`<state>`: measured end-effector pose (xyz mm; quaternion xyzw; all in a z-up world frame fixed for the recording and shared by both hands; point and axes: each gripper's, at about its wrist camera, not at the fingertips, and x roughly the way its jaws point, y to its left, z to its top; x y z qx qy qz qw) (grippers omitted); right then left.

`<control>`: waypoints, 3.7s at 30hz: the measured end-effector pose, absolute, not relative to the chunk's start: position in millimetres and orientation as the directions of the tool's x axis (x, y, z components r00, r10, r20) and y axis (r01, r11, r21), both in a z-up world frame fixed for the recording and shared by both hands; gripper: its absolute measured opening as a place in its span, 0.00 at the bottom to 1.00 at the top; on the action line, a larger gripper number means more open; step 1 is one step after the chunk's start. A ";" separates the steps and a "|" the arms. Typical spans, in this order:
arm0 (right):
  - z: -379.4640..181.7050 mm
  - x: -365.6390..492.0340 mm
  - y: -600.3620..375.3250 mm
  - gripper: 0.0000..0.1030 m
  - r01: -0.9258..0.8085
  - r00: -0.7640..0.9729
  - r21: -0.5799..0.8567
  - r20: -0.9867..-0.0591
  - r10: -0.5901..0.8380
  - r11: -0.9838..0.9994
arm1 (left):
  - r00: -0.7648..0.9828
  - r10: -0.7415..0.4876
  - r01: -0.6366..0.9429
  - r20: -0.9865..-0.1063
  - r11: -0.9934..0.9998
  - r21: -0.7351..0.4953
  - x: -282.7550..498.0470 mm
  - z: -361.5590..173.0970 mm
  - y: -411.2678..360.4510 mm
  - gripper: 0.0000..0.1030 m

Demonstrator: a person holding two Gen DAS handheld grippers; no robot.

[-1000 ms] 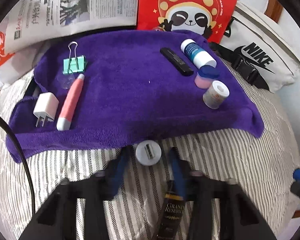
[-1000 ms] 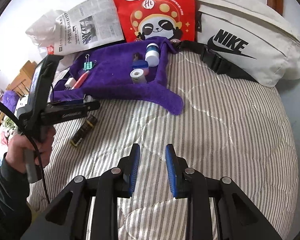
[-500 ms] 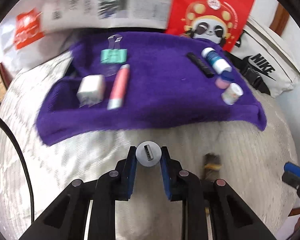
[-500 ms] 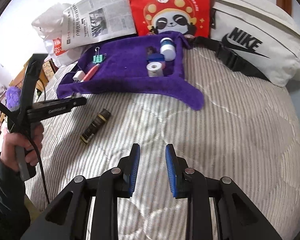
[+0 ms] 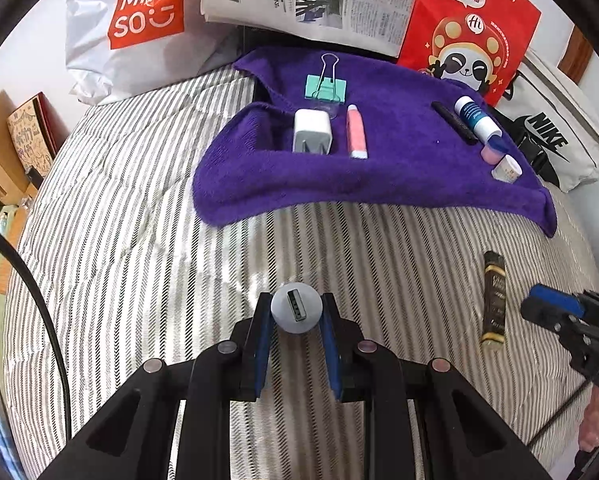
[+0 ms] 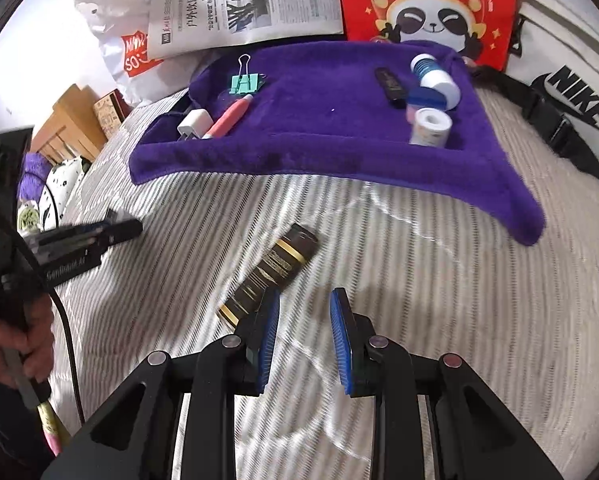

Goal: Organize rigid objects
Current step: 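Grasp the gold-and-black Grand Reserve box with the right gripper while the left holds the adapter, then carry the Grand Reserve box toward the towel with the right gripper while the left carries the adapter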

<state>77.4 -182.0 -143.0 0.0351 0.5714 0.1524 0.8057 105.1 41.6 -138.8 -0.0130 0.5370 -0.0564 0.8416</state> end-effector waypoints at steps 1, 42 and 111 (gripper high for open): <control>-144.9 79.2 -179.1 0.26 -0.198 0.297 0.232 -0.912 0.284 0.952 | 0.417 -0.110 0.082 -0.902 0.993 -0.083 104.6 -139.1 43.4 0.22; -153.6 76.3 -153.8 0.23 -0.368 0.288 0.063 -0.941 0.178 0.928 | 0.398 -0.167 0.126 -0.902 0.984 -0.127 104.0 -142.5 45.9 0.22; -157.6 78.1 -151.6 0.23 -0.369 0.343 0.065 -0.917 0.201 0.927 | 0.404 -0.104 0.165 -0.909 0.985 -0.039 95.4 -146.1 26.2 0.22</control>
